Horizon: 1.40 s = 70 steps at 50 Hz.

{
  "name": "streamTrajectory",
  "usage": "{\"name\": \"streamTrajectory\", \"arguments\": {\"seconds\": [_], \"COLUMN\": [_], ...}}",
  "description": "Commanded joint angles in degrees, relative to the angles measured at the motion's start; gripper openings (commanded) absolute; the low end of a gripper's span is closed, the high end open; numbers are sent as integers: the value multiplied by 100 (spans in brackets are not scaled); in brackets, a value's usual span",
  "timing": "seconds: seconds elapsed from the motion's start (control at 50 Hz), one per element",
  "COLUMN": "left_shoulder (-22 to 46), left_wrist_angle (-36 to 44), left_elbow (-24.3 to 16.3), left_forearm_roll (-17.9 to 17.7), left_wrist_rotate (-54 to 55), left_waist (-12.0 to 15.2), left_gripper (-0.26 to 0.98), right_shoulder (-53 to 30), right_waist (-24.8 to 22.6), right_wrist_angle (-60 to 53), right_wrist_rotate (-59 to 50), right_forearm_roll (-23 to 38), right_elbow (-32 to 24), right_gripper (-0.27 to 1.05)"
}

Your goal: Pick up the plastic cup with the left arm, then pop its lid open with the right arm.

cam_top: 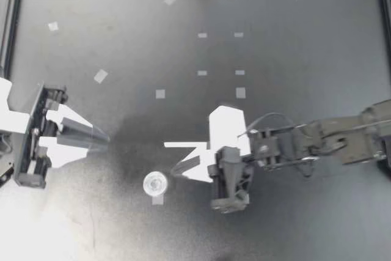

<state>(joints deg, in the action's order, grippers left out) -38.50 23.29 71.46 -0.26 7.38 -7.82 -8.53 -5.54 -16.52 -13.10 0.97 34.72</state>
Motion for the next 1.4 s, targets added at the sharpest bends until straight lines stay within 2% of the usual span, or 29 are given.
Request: {"name": "streamTrajectory", "arguments": {"seconds": [0.0, 0.18, 0.5, 0.82, 1.04, 1.2, 1.38], "left_shoulder": [141, 598, 1477, 2496, 3085, 3349, 3577], "left_wrist_angle": [193, 360, 809, 1011, 1011, 1020, 1011], "left_elbow": [-53, -88, -132, -378, -527, -580, -677], "left_forearm_roll": [-9, -9, -18, 0, 0, 0, 0], "left_wrist_rotate": [9, 53, 132, 272, 448, 457, 457], "left_waist": [-123, -141, -141, -387, -387, -387, -492], "left_gripper": [31, 34, 51, 52, 55, 62, 64], "right_shoulder": [-79, -369, -782, -1072, -1151, -1195, -1239], "right_waist": [-26, -35, -97, -97, -97, -97, -97], "right_wrist_angle": [-18, -18, -9, 9, 158, 193, 202], "right_wrist_rotate": [-70, -299, -475, -475, -466, -475, -466], "right_forearm_roll": [9, 18, 9, 9, 9, 9, 9], "right_elbow": [-264, -448, -650, -773, -835, -835, -853], "right_gripper": [-4, -4, -4, -4, -4, -4, -4]}}
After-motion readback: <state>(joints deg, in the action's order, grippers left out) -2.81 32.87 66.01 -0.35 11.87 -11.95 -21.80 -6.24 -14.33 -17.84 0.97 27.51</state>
